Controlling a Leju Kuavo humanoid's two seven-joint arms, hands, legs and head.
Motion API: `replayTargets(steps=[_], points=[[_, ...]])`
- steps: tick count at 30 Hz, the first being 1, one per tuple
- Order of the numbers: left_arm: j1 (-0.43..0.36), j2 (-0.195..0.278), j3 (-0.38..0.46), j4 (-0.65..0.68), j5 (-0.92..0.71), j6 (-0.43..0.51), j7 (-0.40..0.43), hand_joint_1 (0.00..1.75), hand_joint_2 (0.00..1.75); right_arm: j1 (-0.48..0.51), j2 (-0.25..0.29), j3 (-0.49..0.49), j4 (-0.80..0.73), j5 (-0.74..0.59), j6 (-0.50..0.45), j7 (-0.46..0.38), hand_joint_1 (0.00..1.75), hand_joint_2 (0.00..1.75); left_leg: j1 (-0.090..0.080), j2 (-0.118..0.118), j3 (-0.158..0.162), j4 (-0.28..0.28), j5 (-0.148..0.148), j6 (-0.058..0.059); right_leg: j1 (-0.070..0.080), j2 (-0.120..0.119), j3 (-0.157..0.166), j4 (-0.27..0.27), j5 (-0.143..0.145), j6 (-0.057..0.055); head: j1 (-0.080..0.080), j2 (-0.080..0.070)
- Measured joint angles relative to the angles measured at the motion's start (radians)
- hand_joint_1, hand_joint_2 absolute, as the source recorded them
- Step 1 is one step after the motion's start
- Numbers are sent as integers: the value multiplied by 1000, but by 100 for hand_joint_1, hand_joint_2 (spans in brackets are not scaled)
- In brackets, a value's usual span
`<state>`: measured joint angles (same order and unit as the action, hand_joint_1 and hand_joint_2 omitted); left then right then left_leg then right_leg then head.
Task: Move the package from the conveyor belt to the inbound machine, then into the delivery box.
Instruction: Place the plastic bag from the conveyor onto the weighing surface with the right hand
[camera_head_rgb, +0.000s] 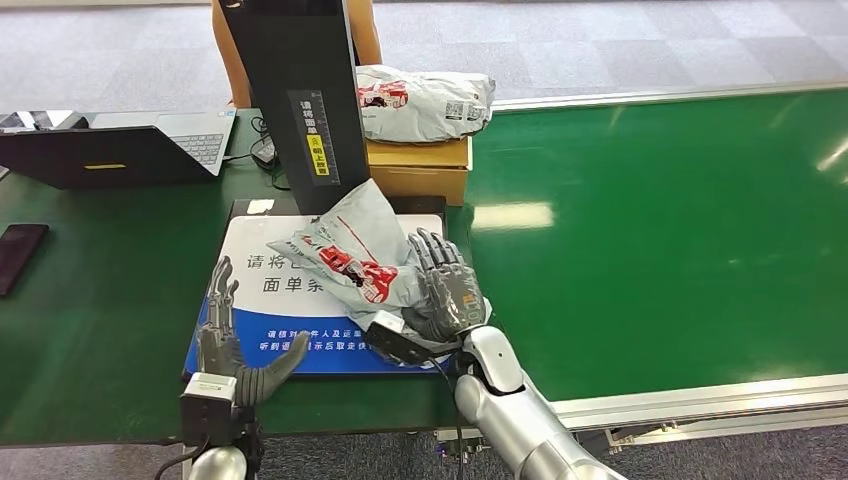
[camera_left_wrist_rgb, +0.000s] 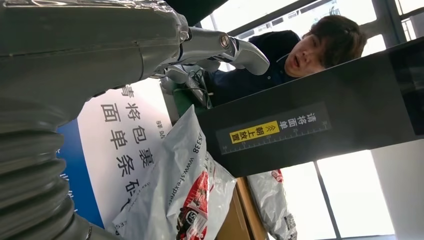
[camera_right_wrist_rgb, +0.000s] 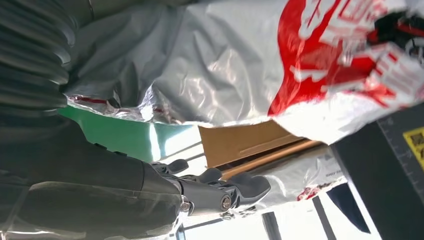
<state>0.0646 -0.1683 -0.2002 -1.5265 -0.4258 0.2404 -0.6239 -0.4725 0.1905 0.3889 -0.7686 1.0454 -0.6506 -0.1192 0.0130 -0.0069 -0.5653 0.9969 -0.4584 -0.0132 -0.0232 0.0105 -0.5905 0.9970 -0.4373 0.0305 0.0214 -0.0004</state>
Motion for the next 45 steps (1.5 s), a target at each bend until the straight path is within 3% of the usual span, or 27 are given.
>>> replayTargets(steps=[6,9,11,13,16,19,26,31,34,45], points=[[-27,6,-9,30,9,3,-6,0,175,30,-2,-55,-33,-147,-35,-171,0,175,0,0,0,0,0,0,0,0,0,0,0,0,0,0],[-41,9,-12,48,17,3,-16,0,175,60,-4,-84,-83,-312,-12,-335,0,175,0,0,-1,0,0,0,0,0,-1,0,0,0,0,0],[-49,11,-13,64,28,8,-25,0,175,88,-6,-99,-132,-490,76,-469,0,175,0,0,-1,0,0,0,0,0,-1,0,0,0,0,0],[-53,15,-14,81,38,16,-35,0,175,120,-9,-109,-195,-664,214,-549,0,175,0,0,-1,0,0,0,0,0,-1,0,0,0,0,0],[-50,25,-14,95,50,31,-46,0,175,170,-20,-115,-309,-861,410,-574,0,175,0,0,-1,0,0,0,0,0,-1,0,0,0,0,0],[-39,36,-14,100,58,45,-53,0,175,215,-34,-125,-423,-954,482,-576,0,175,0,0,-1,0,0,0,0,0,-1,0,0,0,0,0],[-19,61,-14,102,75,76,-58,0,175,294,-55,-166,-637,-950,395,-576,0,175,0,0,-1,0,0,0,0,0,-1,0,0,0,0,0],[-14,76,-22,104,91,103,-70,0,175,337,-72,-180,-739,-892,151,-576,0,175,0,0,-1,0,0,0,0,0,-1,0,0,0,0,0],[-11,79,-33,104,87,108,-73,0,175,368,-85,-186,-790,-893,60,-576,0,175,0,0,-1,0,0,0,0,1,-1,0,0,0,0,0],[-21,89,-73,62,17,107,-73,0,175,435,-111,-188,-850,-915,30,-576,0,175,0,0,-1,0,0,0,0,1,-1,0,0,0,0,0]])
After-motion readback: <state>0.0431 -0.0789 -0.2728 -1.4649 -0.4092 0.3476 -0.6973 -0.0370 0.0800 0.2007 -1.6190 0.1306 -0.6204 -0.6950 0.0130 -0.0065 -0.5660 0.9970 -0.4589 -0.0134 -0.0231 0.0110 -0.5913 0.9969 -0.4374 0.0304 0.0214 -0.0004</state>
